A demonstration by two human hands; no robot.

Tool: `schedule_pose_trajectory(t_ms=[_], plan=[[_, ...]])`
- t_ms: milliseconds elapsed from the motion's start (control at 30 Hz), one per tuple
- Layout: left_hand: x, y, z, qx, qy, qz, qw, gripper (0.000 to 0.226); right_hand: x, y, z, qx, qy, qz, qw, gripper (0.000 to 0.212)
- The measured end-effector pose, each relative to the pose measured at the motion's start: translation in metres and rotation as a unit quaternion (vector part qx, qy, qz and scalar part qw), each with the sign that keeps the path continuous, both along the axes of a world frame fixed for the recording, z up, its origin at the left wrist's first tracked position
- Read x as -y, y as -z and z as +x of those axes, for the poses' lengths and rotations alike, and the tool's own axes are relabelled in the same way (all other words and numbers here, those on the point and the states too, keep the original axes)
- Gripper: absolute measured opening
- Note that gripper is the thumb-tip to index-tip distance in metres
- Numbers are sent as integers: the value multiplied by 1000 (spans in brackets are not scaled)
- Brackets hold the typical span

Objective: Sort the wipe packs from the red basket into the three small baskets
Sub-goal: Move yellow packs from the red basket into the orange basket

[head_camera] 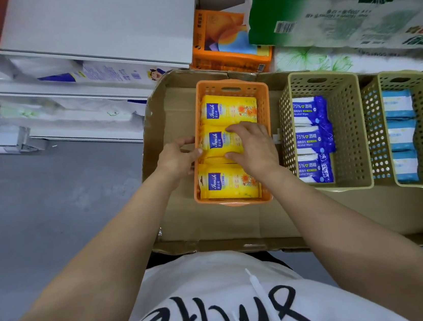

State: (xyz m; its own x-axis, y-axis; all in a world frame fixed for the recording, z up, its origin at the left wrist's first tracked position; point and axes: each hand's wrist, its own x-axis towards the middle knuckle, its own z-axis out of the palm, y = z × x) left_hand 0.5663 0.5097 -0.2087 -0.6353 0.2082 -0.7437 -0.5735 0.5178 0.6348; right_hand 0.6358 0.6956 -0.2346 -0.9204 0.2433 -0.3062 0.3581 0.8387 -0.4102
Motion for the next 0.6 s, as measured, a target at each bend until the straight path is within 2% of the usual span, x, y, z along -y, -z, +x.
schedule_pose_trajectory(t_ms=[233, 433, 500, 600], plan=[[0, -1, 2, -3, -8, -1, 1000, 47, -1, 0, 1, -4, -8, -1, 1000, 63], [5, -6, 0, -14, 20, 1, 1000, 46, -6, -21, -7, 48, -17, -28, 998, 61], [12, -15, -5, -45, 37, -7, 998, 48, -8, -37, -15, 51, -21, -6, 998, 57], [36, -40, -21, -140, 72, -23, 987, 45, 1, -73, -27, 54, -27, 35, 998, 52]])
